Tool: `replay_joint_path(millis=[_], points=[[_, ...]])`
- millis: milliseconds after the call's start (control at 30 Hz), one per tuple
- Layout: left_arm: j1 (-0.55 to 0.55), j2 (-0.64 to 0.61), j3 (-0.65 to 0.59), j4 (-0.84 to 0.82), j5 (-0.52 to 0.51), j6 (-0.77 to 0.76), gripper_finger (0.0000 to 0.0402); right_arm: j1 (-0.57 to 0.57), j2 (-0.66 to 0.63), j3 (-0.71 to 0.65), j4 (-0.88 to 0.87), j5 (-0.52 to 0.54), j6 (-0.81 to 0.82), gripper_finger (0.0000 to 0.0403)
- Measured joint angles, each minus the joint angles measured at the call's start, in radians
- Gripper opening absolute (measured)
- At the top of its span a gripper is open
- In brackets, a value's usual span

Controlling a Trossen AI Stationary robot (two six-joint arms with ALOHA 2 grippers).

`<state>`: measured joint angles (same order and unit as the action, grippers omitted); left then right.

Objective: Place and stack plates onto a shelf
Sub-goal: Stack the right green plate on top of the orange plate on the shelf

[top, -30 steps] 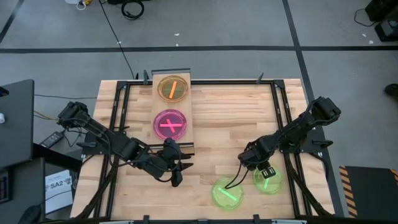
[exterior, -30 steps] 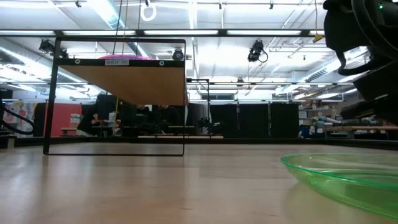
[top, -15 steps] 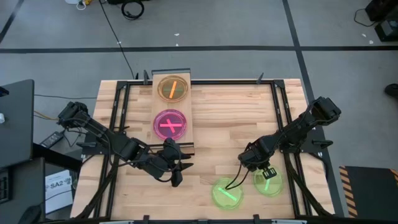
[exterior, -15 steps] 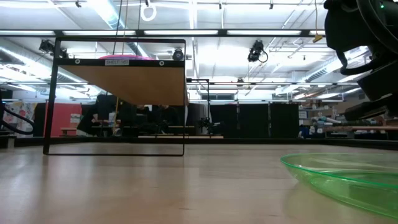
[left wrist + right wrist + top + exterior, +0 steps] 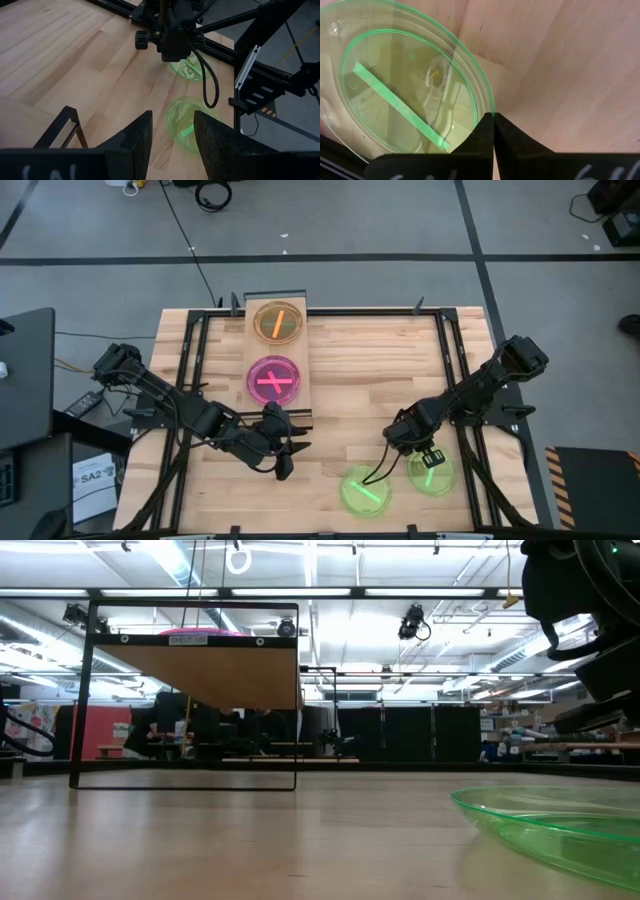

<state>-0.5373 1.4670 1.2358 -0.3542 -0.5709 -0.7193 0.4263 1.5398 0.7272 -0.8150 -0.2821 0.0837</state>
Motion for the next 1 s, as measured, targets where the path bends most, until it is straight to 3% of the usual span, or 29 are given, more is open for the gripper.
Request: replay_joint_path(millis=[1000], points=[[0.0,0.0,0.0,0.0,0.0,0.0,0.0151,-0.065,0.0,0.276,-0.354,0.0,-0.112,0.0002]])
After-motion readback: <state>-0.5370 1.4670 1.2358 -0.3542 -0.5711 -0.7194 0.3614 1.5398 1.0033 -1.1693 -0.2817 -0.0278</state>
